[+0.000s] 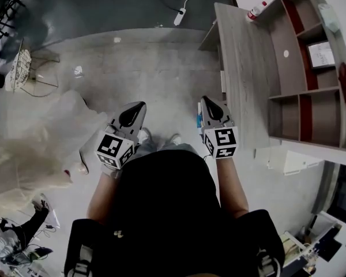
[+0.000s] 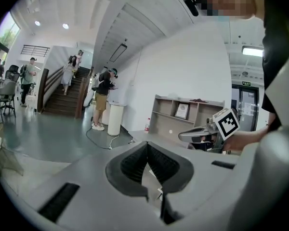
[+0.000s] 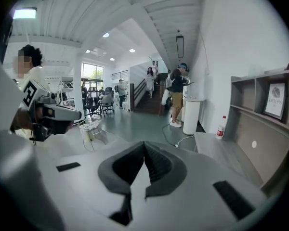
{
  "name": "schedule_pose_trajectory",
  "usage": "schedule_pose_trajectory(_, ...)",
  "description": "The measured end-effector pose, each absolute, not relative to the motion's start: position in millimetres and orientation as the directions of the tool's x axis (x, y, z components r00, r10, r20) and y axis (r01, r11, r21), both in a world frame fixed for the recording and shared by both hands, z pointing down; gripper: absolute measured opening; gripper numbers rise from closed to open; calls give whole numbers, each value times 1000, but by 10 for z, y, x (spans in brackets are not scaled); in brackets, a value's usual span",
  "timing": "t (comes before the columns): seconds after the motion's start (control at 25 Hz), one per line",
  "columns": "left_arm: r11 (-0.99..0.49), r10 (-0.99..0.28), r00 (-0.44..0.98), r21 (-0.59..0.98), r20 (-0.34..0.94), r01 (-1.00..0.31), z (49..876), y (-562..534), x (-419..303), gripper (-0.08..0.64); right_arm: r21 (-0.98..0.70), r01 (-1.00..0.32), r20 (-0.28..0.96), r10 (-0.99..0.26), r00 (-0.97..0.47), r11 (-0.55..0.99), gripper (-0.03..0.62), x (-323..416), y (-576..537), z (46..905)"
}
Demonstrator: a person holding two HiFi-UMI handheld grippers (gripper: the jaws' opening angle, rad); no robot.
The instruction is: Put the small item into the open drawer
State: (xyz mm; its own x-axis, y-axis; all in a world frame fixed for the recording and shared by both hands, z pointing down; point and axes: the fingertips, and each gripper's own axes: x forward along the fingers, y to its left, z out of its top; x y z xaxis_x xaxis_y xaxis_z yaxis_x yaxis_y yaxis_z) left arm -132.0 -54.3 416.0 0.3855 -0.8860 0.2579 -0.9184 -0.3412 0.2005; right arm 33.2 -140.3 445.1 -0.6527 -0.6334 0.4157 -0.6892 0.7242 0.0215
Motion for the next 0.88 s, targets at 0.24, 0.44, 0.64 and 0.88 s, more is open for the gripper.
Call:
schedule_pose_trajectory(0.24,-344,-894,384,196,232,-918,4019,-438,-1433,2,21,-658,346,-623,-702,753,12,205,-1184,4102)
schedule_pose_trajectory(0.44,-357,-894,393,190,215,-915,3939,-404,-1480,2,23,-646,318,-619,-718,763,12,164,-1073,3961)
schedule_pose_trajectory(0.64,-367,-893,401,186,204,-912,3900,-414,-1502,2,11,-649,304,-620,-723,761,12,138,-1016,3909)
schedule_pose_trajectory(0.88,-382,-888,414,182,200,-906,3878,-445,-1502,2,13,-655,304,-627,-717,756,12,102,-1013,3878)
